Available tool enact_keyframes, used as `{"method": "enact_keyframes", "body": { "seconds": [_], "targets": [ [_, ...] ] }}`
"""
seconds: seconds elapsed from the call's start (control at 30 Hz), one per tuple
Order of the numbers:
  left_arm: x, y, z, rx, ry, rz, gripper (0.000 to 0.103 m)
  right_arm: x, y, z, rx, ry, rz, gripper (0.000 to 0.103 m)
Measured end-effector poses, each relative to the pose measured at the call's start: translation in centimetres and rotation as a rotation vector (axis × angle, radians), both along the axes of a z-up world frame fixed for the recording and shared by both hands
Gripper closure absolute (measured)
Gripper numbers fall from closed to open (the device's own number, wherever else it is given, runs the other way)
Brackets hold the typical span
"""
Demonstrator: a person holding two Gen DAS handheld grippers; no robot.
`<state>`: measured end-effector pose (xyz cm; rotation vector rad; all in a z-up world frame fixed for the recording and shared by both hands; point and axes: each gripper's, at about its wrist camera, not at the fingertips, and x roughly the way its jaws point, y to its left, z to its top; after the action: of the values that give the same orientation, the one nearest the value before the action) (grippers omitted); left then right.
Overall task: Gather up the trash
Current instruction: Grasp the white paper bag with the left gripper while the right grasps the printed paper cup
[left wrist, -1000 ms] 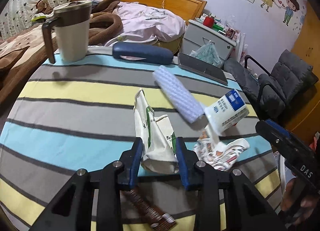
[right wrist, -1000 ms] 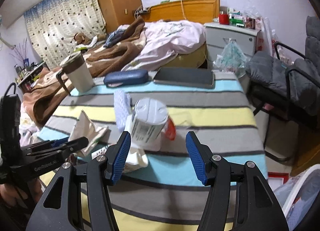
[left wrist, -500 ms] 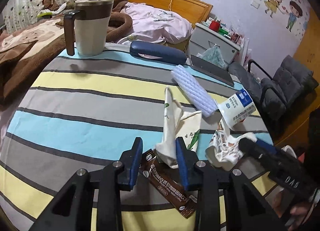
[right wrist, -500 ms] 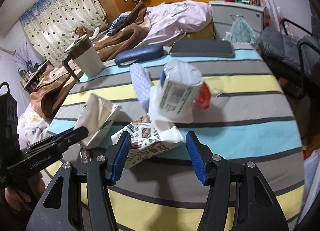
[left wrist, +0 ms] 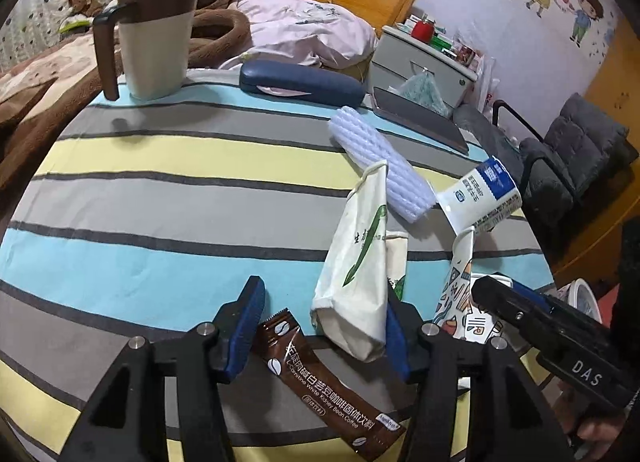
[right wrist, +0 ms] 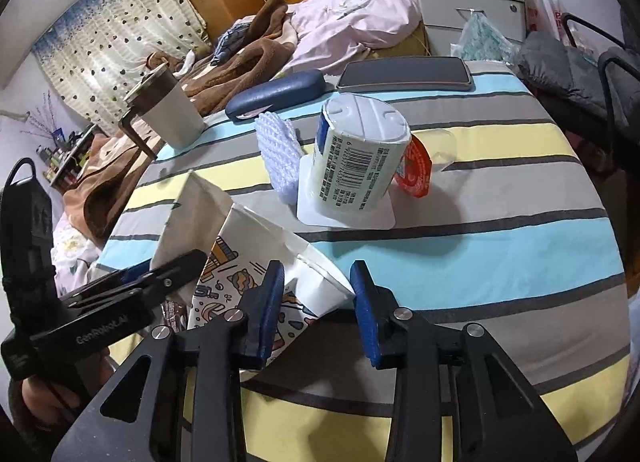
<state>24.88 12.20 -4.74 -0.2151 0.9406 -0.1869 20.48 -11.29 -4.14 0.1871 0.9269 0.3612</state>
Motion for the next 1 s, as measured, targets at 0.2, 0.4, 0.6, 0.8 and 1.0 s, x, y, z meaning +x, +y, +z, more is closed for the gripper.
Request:
{"method": "enact_keyframes", "body": {
  "seconds": [0.2,0.4,0.6,0.8,1.0],
  "targets": [
    [-0.5,-1.0,0.7,0.051,-0.029,-0.035,0.074,-0.5,0.3,0.7,-0.025,-0.044,0.012,0.072],
    [-2.1,-1.2,1.7,0.050,-0.065,-0.042,0.074,-1.0,0.1,1.5,-0.064,-0.099,0.002,0.075],
    [-3.7,-1.7,2.9,0.060,-0.104,-0.043,0.074,-1.9,-0.3,2.4,-0.101,-0.152,-0.012,0.078],
    [-5.0,-2.8,3.4,0.057,-0.120,-0.062,0.074,-2.8,-0.8,3.0,-0.148,-0.185,-0.010,0.079],
    [-5.9,-3.0,3.3,0.046,-0.116,-0.055,0.074,-3.2,-1.1,2.8,-0.180,-0.207,0.021,0.077]
  ]
}}
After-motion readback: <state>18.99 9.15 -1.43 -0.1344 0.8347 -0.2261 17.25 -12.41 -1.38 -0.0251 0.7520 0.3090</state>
